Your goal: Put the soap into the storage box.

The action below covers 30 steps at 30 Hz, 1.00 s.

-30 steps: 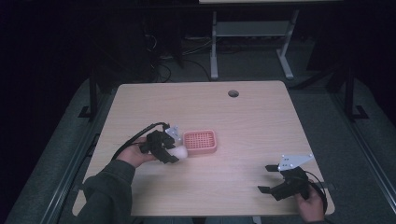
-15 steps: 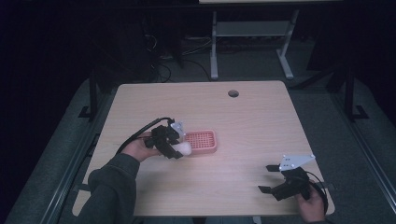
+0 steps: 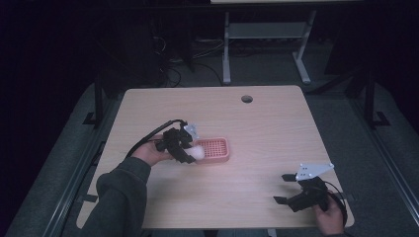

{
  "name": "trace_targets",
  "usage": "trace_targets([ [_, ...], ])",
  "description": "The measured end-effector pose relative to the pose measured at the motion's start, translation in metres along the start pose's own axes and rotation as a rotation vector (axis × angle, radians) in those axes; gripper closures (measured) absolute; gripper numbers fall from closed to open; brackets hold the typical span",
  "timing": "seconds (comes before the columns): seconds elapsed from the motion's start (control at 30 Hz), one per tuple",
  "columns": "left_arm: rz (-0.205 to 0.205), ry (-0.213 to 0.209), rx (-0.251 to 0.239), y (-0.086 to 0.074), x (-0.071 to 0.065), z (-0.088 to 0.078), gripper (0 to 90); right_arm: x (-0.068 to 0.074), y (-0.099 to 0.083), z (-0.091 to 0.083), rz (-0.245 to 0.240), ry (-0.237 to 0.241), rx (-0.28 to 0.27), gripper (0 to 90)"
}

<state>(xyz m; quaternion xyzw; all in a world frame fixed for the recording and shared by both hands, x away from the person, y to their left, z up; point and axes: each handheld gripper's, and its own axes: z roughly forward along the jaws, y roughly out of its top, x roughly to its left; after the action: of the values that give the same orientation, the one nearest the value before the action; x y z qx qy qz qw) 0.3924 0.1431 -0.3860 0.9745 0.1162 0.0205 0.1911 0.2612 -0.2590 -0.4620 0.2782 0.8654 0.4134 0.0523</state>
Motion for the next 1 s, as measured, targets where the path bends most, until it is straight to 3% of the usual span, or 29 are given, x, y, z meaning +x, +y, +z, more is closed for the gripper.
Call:
trace_targets([
  [0.17,0.022,0.005,-0.001,0.009,0.000,0.000,49.3,0.000,0.000,0.000,0.000,-0.002,-0.002,14.1],
  [0.53,0.025,0.009,-0.017,0.023,0.007,0.000,49.3,-0.002,-0.001,-0.002,0.007,-0.004,-0.009,14.1],
  [1.0,0.025,-0.009,0.007,0.041,0.018,0.016,49.3,-0.004,-0.002,-0.003,0.005,-0.005,-0.012,14.2],
])
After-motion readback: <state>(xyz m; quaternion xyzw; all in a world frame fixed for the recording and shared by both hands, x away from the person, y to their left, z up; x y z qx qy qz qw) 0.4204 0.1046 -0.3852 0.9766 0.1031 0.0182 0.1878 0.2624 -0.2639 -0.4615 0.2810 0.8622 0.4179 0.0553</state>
